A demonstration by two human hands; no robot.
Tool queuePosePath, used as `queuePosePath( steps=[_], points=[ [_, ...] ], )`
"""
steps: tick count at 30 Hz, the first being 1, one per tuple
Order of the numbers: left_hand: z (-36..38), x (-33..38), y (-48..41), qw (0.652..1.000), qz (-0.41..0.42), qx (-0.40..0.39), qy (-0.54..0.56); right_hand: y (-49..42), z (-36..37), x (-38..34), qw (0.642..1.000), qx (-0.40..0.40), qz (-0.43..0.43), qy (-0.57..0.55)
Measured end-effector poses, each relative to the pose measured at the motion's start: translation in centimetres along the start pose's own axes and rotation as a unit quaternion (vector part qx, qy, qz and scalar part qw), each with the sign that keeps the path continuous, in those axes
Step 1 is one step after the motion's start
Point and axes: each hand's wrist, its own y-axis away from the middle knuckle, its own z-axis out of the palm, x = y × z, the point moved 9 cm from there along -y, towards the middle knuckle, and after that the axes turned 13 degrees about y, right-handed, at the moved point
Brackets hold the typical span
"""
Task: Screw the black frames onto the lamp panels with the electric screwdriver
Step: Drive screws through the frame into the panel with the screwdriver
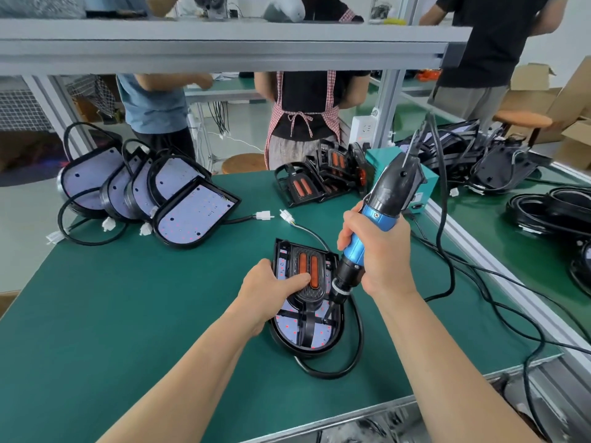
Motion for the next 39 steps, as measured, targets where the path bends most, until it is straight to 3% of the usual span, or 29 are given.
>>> queuePosePath(
  steps=[7, 16, 21, 23, 27, 31, 33, 36, 39],
  points=[
    [-0.1, 0.1, -0.1, 1.0, -0.006, 0.001, -0.006, 0.7, 0.9, -0.6, 0.997, -0.068, -0.043, -0.015],
    [-0.3, 0.0, 0.0, 1.0, -0.017, 0.001, -0.023, 0.3, 0.8, -1.0, 0.994, -0.086, -0.046, -0.046],
    [-0.4, 0.1, 0.1, 0.999, -0.017, 0.0, -0.031, -2.8, -1.9, -3.4, 0.986, -0.045, -0.071, -0.143],
    [-0.3, 0.0, 0.2, 0.999, -0.018, -0.01, -0.032, -4.3, -4.3, -2.4, 0.975, 0.008, -0.042, -0.218],
    [-0.4, 0.2, 0.3, 0.999, -0.013, -0.012, -0.046, -5.0, -9.0, 4.3, 0.925, 0.121, 0.095, -0.346],
    [-0.6, 0.6, 0.5, 0.994, -0.025, -0.023, -0.109, -4.6, -10.8, 10.1, 0.866, 0.135, 0.184, -0.445],
    [-1.1, 2.2, 0.2, 0.975, 0.004, 0.019, -0.222, -4.6, -11.0, 12.0, 0.85, 0.129, 0.21, -0.465],
    [-0.2, 7.8, -0.3, 0.902, 0.181, 0.13, -0.369, -4.8, -11.3, 13.5, 0.836, 0.137, 0.227, -0.481],
    [4.9, 11.4, -2.5, 0.846, 0.279, 0.09, -0.445, -5.0, -11.2, 14.3, 0.834, 0.142, 0.238, -0.478]
  ],
)
